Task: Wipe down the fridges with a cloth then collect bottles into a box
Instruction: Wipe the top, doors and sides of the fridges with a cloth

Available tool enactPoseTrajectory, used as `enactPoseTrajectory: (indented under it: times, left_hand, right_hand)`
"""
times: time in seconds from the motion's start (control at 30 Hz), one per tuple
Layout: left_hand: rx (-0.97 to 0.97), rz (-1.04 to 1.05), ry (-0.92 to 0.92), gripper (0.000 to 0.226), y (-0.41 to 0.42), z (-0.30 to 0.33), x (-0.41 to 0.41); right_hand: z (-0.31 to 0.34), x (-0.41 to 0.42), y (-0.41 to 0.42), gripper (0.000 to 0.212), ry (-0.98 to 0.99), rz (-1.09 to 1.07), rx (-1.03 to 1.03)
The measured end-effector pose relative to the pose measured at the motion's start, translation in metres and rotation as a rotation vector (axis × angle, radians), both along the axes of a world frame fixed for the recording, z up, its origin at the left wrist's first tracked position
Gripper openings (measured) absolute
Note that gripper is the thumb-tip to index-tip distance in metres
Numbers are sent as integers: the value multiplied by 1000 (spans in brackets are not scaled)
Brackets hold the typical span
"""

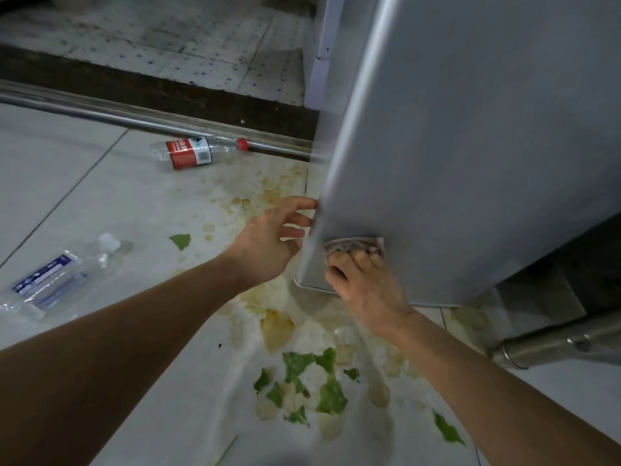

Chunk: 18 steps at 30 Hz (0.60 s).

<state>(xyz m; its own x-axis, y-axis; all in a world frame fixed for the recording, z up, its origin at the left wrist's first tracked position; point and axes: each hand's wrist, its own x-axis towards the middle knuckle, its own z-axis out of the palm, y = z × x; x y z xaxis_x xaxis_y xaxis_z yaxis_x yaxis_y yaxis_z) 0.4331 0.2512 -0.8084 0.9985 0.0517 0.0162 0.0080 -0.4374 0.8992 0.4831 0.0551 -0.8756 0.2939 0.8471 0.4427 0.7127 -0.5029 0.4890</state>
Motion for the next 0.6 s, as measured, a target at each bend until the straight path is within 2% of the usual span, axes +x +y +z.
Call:
enactPoseTrajectory:
  times: [0.07, 0.17, 0.27, 0.33, 0.47, 0.6]
  left_hand:
    - [51, 19, 6, 53, 7, 1, -3]
    - [93, 105, 16, 52, 17, -3, -8]
    - [109, 155, 23, 50, 24, -7, -10]
    - [121, 172, 21, 48, 27, -9, -11]
    - [176, 187, 38, 44, 32, -16, -15]
    - [188, 185, 65, 41, 36, -21, -23]
  right_hand:
    - [23, 4, 1, 18, -20, 52, 115]
    - [76, 15, 15, 35, -144, 111, 449]
    - [97, 21, 31, 26, -264, 61, 461]
    - [86, 19, 35, 26, -244, 77, 399]
    - [47, 18, 41, 13, -241, 130, 95]
    - [12, 16, 48, 17, -104, 64, -186]
